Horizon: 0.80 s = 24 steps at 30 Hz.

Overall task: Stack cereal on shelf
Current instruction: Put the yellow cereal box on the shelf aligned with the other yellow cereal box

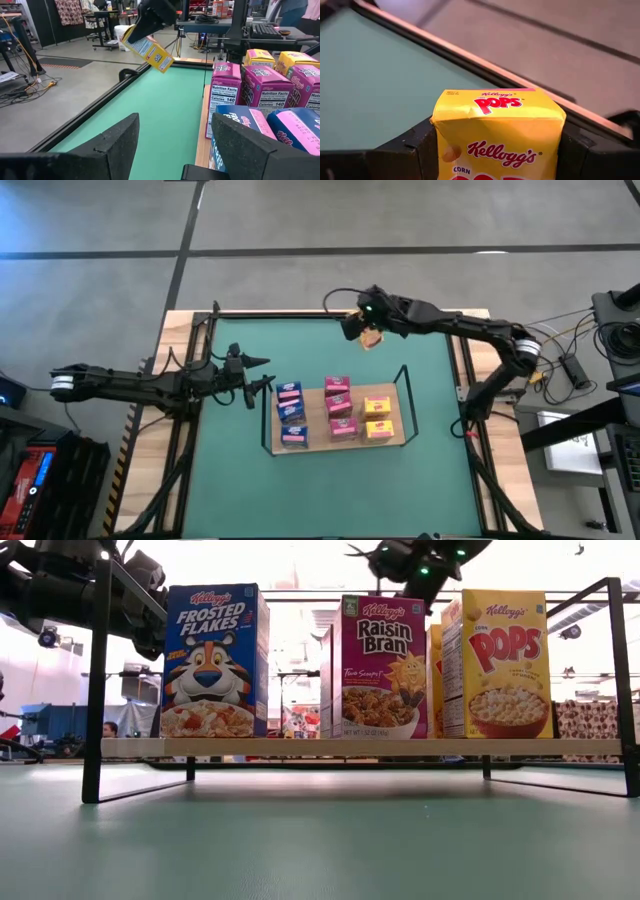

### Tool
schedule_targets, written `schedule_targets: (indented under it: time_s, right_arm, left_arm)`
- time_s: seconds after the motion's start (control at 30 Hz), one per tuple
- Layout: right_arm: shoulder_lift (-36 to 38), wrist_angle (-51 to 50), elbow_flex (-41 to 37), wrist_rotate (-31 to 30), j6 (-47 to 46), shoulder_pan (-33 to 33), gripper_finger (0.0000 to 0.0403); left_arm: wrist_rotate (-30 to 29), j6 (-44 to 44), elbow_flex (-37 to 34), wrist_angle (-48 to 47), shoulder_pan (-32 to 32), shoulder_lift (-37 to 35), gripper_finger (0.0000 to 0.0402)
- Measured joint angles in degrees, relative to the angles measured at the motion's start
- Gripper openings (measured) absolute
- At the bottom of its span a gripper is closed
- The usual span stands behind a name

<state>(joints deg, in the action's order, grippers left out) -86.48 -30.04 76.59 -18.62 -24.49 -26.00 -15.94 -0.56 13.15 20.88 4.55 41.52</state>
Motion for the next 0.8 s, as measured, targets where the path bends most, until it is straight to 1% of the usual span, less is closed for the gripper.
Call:
schedule_targets:
  time_s: [0.2,0.37,0.6,0.8]
  right_arm:
    - [8.1,21.1,-15.9,1.2,3.7,0.0,0.0256]
    - [12.1,34.5,-26.4,1.2,5.1,0.0,0.0256]
    - [13.7,49.8,-37.2,2.5,6.7,0.2,0.0256]
    - [13.6,60.9,-44.2,2.7,8.9,1.6,0.0256]
  left_arm:
    - [0.0,0.0,0.0,0.1,0.0,0.0,0.0233]
    - [0.0,0.0,0.0,0.1,0.0,0.0,0.0233]
    - [0.0,0.0,0.0,0.1,0.0,0.0,0.0233]
    - [0.0,0.0,0.0,0.1,0.0,0.0,0.0233]
